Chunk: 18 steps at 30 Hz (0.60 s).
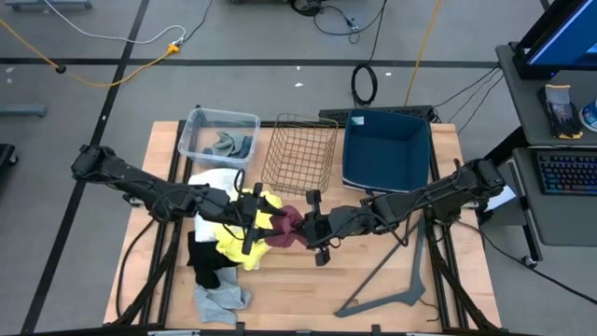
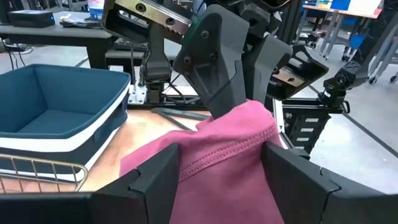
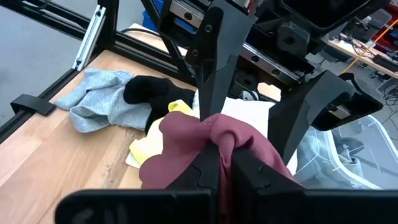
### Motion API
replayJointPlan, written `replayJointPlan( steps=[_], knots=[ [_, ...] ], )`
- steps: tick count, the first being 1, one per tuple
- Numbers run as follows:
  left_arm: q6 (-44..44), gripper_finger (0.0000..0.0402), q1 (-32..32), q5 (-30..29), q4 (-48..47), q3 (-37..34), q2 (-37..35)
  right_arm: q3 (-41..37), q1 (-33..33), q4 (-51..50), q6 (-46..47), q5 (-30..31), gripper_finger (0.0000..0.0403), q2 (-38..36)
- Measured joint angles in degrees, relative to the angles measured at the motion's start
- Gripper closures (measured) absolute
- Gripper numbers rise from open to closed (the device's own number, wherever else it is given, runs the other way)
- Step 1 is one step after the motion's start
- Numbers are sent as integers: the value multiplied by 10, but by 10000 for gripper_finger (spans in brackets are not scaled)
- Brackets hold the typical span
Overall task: Pick & Place Cloths
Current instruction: Put the red boxer into the gold wire basket
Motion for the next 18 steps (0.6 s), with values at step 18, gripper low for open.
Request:
replayJointPlan(
  steps=[18],
  knots=[
    [-12,218,13,70,21,8,55,1,-7,38,-13,0,400,30]
  ],
)
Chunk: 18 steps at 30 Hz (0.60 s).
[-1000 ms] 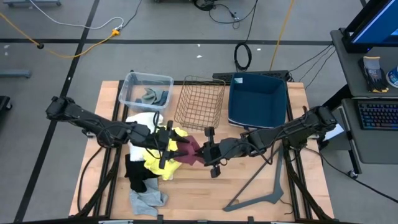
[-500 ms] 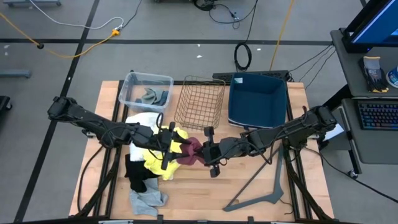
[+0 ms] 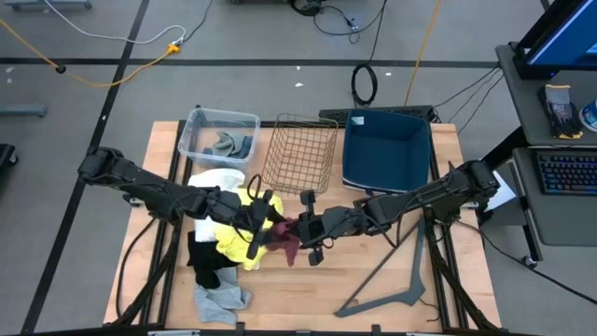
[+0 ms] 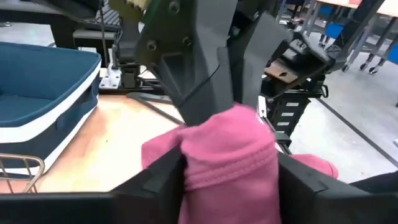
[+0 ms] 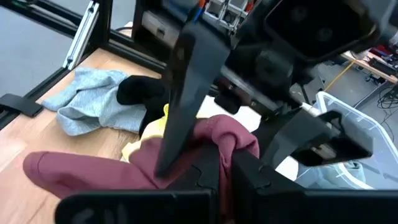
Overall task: Pick & Place Cloths
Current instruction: Put the red boxer into the gold wire basket
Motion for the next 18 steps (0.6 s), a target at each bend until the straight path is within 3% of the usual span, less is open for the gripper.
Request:
replayJointPlan(
  steps=[8,11,18],
  knots=[
    [-1,376,20,31,-18,0,-2,0,2,-4,-2,4,389,-1],
    [-14,376,27,50,-20,0,-4,0,4,-9,0,5,360,-1],
    [-16,380,41,27,-37,0,-3,1,24,-107,11,0,296,-20]
  ],
)
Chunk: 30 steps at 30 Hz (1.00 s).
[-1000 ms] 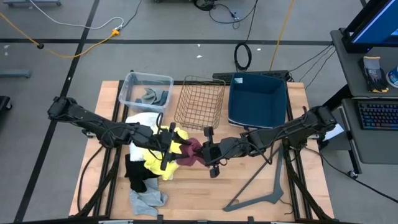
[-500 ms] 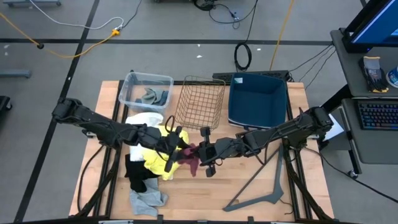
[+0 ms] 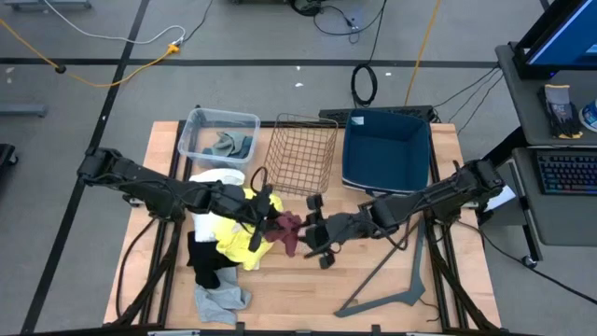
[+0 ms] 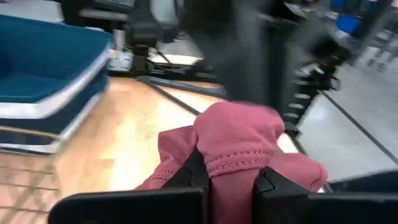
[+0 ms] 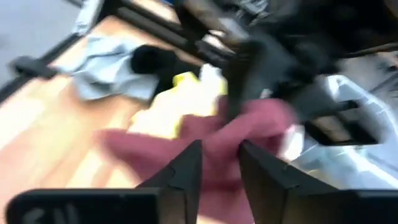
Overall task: Pick & Place Cloths
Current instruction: Put the red boxer into the gold wire basket
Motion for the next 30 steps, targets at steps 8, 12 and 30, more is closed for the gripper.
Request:
replayJointPlan(
  steps=[8,12,30],
  knots=[
    [-3,380,29,-19,-7,8,-1,0,41,-164,87,-1,248,-29],
    [22,380,44,-34,-14,41,-1,0,66,-234,155,-3,247,-36],
    [110,380,176,-90,-113,194,6,-83,183,-278,244,20,396,-87]
  ],
)
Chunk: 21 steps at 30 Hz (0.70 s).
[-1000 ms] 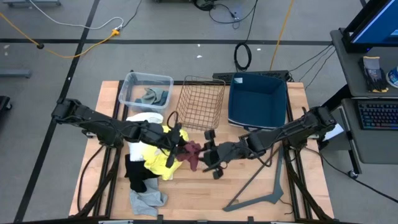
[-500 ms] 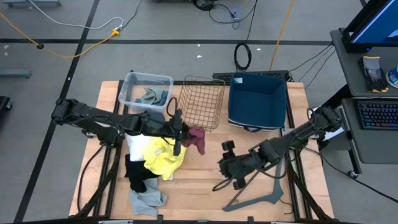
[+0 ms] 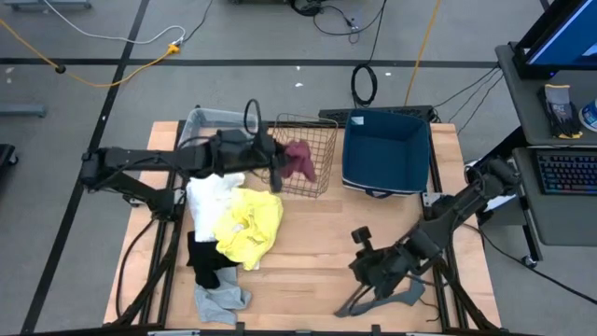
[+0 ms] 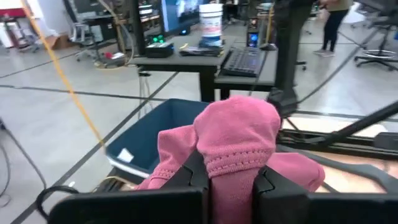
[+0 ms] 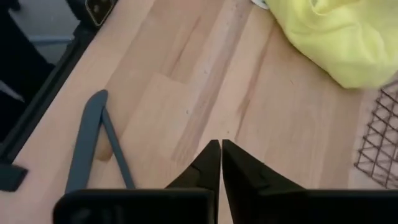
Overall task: Pick & Place Cloths
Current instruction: Put the red boxer into the gold wire basket
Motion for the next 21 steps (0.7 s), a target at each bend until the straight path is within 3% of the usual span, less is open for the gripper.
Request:
replayJointPlan(
  steps=[9,16,21],
  knots=[
    [-6,380,80,5,-2,33,56,-151,19,140,16,12,402,-126],
    [-11,380,128,6,-6,98,161,-259,19,219,37,12,402,-218],
    [-33,380,167,-1,-59,163,233,-294,19,227,72,13,402,-253]
  ],
)
